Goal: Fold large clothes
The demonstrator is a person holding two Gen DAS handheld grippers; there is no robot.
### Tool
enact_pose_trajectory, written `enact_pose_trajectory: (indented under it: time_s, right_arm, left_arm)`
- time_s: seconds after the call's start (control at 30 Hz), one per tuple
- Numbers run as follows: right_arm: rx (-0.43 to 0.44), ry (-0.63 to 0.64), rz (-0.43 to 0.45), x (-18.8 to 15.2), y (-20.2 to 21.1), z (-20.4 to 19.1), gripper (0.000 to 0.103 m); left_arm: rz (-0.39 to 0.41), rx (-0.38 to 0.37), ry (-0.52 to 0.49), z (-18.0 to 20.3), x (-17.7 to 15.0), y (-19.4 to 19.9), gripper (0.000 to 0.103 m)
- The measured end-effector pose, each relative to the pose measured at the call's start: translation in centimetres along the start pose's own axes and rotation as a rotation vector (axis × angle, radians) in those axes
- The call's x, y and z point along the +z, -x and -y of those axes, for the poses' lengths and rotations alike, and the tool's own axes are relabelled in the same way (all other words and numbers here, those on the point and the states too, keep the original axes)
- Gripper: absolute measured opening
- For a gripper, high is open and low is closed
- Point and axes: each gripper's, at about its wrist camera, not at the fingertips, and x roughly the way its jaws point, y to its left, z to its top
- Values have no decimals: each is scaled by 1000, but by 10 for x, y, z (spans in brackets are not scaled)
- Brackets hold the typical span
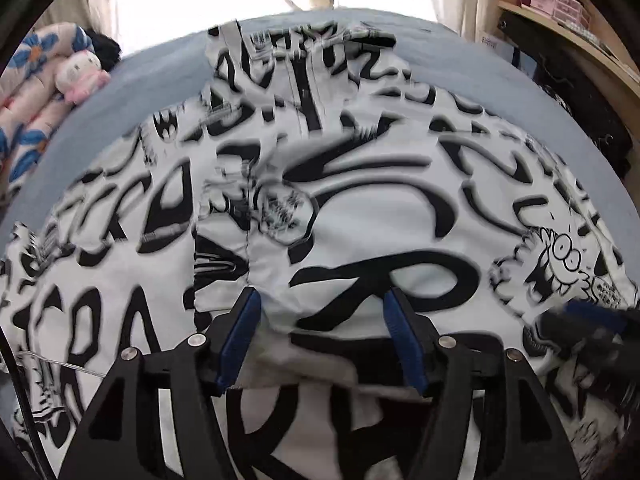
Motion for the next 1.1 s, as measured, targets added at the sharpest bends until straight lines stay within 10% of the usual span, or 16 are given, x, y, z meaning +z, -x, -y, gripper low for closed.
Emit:
enact_pose_trajectory:
  time_s: [0.1,0.23,0.47,0.83,1.1]
  right_arm:
    - [-206,-49,60,-5,12,49,42]
    - [-75,-185,61,-12,19,98,12]
    - [-209,-130,56,-8,8,69,18]
    - [-191,-149,99,-19,9,76,20]
    - [-151,-84,138,-29,11,55,62]
  left_arm:
    - [18,15,1,-7,-4,7,65]
    - [-19,36,92,-28,-11,0,84]
    - [-30,14,164,-43,-12,1,84]
    - [13,20,160,-49,-17,34,84]
    - [52,12,120,-39,-21,73,84]
